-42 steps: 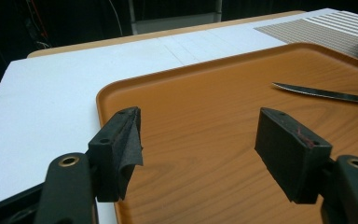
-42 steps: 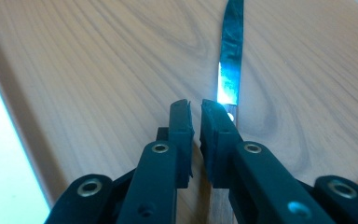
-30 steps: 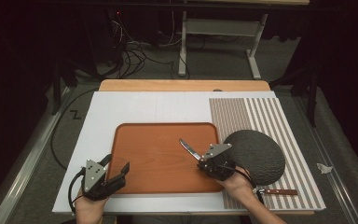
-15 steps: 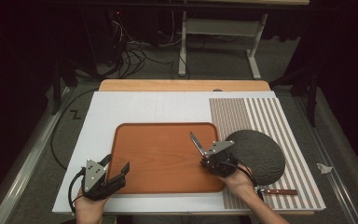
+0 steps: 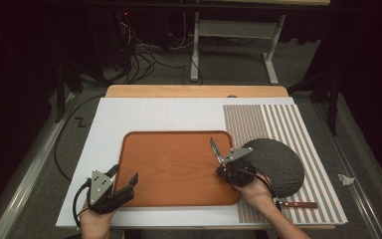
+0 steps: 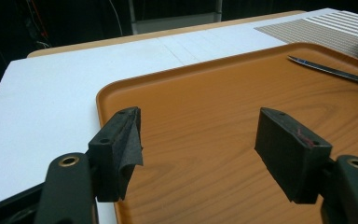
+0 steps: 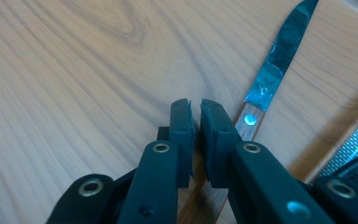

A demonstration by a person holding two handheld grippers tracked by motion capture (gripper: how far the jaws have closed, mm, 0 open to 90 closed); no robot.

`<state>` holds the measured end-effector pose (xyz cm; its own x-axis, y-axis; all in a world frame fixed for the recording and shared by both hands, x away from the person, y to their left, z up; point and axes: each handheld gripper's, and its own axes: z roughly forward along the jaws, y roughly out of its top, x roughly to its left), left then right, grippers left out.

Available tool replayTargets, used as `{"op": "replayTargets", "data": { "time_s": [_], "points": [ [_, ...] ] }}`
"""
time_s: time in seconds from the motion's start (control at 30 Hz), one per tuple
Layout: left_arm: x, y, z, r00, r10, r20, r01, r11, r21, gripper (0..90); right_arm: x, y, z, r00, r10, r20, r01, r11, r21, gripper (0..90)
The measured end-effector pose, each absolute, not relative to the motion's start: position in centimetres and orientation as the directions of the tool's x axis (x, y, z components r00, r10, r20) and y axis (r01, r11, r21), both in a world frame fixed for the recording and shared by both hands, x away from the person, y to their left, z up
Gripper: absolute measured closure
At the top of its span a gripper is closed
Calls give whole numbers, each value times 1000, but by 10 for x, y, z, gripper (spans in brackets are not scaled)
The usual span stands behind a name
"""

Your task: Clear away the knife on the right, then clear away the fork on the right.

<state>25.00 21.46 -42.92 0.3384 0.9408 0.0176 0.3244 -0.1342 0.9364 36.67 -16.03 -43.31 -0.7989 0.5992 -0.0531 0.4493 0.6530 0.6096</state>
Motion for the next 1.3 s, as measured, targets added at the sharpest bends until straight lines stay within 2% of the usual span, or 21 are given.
{"op": "replayTargets", "data": {
  "time_s": [0.47,0.93,1.3],
  "points": [
    [250,218,-429,329,944,-2,325,-112,939,315,368,-163,-434,-788,614,-41,465,638,614,832],
    [250,217,-429,337,941,-6,324,-110,940,315,355,-172,-418,-799,600,-21,416,578,703,626],
    [250,217,-429,343,939,-7,322,-111,940,315,348,-186,-413,-797,603,-33,378,541,751,528]
  ]
}}
